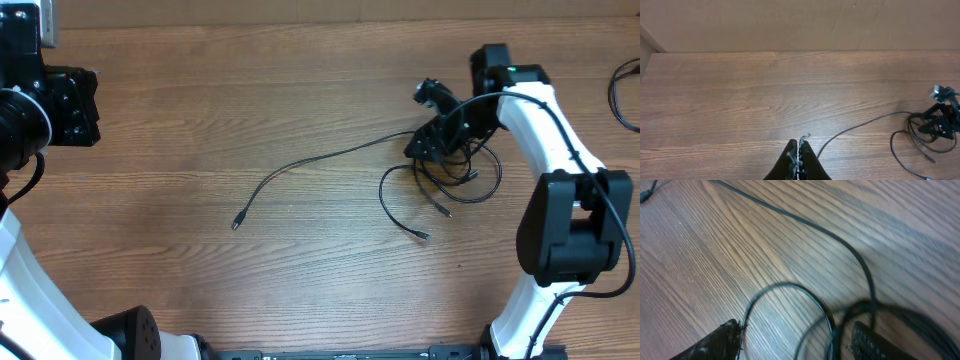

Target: Untangle cables

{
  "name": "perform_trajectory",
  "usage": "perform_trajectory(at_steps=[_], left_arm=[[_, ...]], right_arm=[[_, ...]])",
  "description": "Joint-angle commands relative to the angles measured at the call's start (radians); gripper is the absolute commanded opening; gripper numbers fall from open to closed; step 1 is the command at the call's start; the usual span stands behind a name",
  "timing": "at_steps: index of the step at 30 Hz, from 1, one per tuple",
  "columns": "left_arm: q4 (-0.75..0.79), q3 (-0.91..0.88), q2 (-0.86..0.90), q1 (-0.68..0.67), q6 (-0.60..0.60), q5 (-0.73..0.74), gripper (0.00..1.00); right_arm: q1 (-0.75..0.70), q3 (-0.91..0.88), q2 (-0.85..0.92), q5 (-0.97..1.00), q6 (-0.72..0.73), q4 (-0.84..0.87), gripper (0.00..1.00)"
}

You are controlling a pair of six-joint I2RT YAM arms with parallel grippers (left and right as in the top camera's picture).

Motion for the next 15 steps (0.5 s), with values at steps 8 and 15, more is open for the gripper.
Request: perform_trajectory(at_steps=[8,15], left_arm=[[-0.001,-0.001,-0.018,-0.007,0.014,-0.009,0.04],[-0.001,-0.002,-0.018,-0.007,0.015,-0.009,0.04]], right_arm=[[0.013,-0.052,-0.008,0.048,0.032,0.085,0.66],[0.013,-0.050,-0.009,0.067,0.068,0.085,0.66]])
